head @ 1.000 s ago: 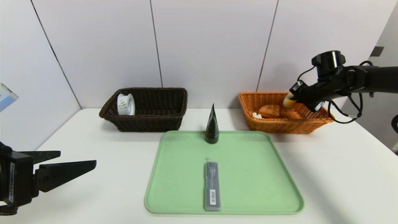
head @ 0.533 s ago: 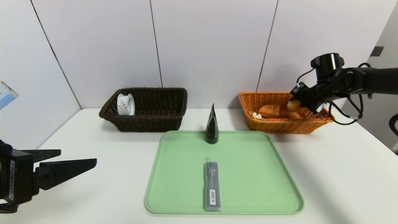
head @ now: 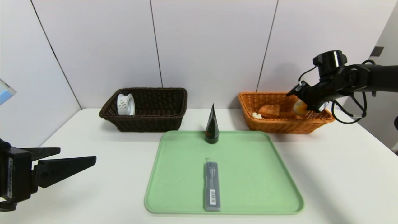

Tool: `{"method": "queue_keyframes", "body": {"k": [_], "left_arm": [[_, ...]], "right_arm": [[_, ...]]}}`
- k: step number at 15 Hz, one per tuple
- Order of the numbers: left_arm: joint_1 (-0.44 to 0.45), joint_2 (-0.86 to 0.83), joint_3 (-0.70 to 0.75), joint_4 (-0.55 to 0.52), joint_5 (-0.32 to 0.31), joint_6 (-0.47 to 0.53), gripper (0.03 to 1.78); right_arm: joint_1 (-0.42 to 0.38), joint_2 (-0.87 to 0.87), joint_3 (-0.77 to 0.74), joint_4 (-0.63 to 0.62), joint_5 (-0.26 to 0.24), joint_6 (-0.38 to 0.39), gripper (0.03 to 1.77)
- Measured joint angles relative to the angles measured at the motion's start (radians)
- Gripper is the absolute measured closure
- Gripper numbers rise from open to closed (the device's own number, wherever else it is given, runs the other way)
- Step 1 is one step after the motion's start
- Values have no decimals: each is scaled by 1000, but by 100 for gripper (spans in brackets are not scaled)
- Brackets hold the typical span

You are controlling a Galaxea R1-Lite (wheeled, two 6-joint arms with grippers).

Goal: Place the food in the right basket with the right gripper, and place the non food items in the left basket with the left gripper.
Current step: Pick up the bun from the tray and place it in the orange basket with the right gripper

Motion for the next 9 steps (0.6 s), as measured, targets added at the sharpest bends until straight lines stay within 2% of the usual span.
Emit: {"method": "queue_keyframes", "body": {"k": [4,9], "left_arm": [[-1,3,-4,1,0,0,12],[0,-1,-5,16,0,-3,12]], "right_arm": [[0,-8,0,3,0,0,34],[10,-18,-6,54,1,-17,22]]}}
